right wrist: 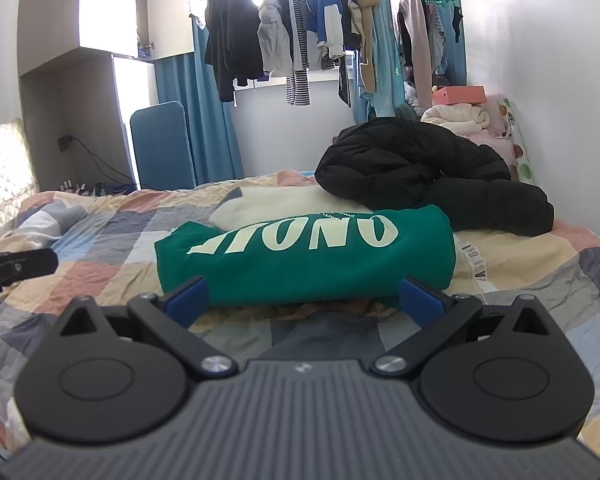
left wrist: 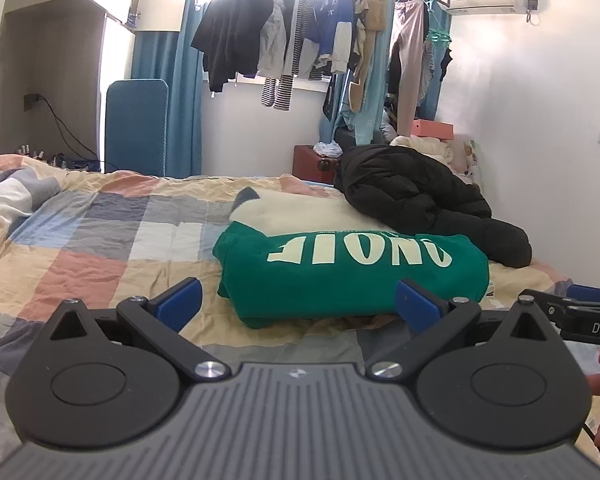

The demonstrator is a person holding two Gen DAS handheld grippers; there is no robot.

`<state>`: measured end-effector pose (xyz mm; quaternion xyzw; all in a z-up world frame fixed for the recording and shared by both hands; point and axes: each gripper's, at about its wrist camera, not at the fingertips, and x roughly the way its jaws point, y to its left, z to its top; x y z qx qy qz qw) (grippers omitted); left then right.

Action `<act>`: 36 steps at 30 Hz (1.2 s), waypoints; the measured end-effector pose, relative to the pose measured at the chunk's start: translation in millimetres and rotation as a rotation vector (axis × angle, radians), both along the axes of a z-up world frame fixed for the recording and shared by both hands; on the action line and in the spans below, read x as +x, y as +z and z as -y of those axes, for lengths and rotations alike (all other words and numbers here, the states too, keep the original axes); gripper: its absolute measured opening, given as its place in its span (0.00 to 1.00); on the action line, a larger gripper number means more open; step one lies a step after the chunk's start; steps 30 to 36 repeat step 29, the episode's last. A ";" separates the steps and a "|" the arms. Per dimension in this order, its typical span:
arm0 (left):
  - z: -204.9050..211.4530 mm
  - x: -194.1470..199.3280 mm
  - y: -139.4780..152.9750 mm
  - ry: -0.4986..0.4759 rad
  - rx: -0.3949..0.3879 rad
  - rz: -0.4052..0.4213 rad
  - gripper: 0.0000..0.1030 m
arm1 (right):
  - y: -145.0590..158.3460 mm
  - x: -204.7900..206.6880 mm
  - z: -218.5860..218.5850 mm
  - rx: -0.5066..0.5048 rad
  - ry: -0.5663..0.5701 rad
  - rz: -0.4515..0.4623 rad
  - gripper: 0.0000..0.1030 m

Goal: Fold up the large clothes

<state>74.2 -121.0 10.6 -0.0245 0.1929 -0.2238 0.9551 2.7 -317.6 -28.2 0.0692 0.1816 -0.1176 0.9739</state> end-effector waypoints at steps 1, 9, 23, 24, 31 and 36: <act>-0.6 0.3 0.1 -0.004 -0.001 -0.001 1.00 | 0.1 -0.1 0.1 0.000 0.000 0.000 1.00; 2.7 -0.7 -0.5 0.007 0.026 0.005 1.00 | 0.5 -0.2 1.6 0.003 -0.004 0.001 1.00; 5.2 -6.3 2.6 0.015 0.020 0.010 1.00 | 0.3 -0.9 1.3 0.001 -0.005 0.002 1.00; 6.4 -6.1 2.8 0.015 0.023 0.009 1.00 | 0.3 -1.0 1.6 0.002 -0.004 0.001 1.00; 9.5 -7.1 3.4 0.013 0.026 0.010 1.00 | 0.4 -1.2 1.8 0.004 -0.004 0.001 1.00; 9.5 -7.1 3.4 0.013 0.026 0.010 1.00 | 0.4 -1.2 1.8 0.004 -0.004 0.001 1.00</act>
